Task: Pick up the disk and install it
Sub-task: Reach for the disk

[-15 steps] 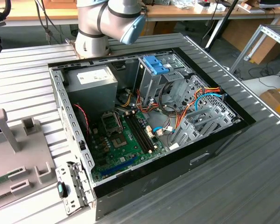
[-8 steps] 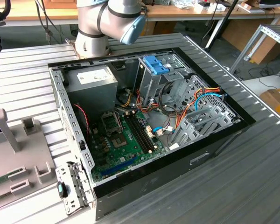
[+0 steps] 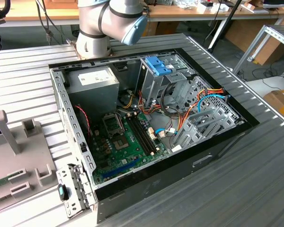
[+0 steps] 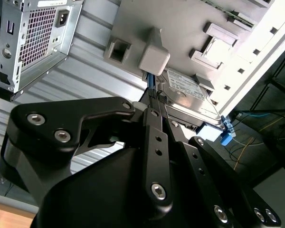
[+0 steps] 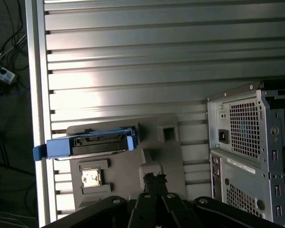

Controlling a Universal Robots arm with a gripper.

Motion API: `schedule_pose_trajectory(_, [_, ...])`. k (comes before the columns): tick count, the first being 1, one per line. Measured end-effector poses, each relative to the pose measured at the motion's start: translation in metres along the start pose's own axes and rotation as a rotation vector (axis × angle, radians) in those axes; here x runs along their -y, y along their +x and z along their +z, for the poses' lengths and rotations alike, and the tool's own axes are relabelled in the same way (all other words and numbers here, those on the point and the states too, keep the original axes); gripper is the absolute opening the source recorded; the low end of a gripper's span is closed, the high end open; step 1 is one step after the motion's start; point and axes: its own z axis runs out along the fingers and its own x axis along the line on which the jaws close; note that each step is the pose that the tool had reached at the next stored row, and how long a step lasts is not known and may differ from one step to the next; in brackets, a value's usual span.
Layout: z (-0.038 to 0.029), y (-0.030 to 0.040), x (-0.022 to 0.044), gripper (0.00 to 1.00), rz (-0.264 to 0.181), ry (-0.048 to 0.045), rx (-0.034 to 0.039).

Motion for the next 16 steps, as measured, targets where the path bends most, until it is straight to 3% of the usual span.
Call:
schedule_pose_trajectory(5, [-0.0001,0.0011,0.0000,0.11,0.000,0.0001,-0.0001])
schedule_pose_trajectory(11, [-0.0003,0.0094,0.0006,0.11,0.000,0.0000,0.0000])
schedule_pose_trajectory(16, [-0.0003,0.0098,0.0007,0.11,0.000,0.0000,0.0000])
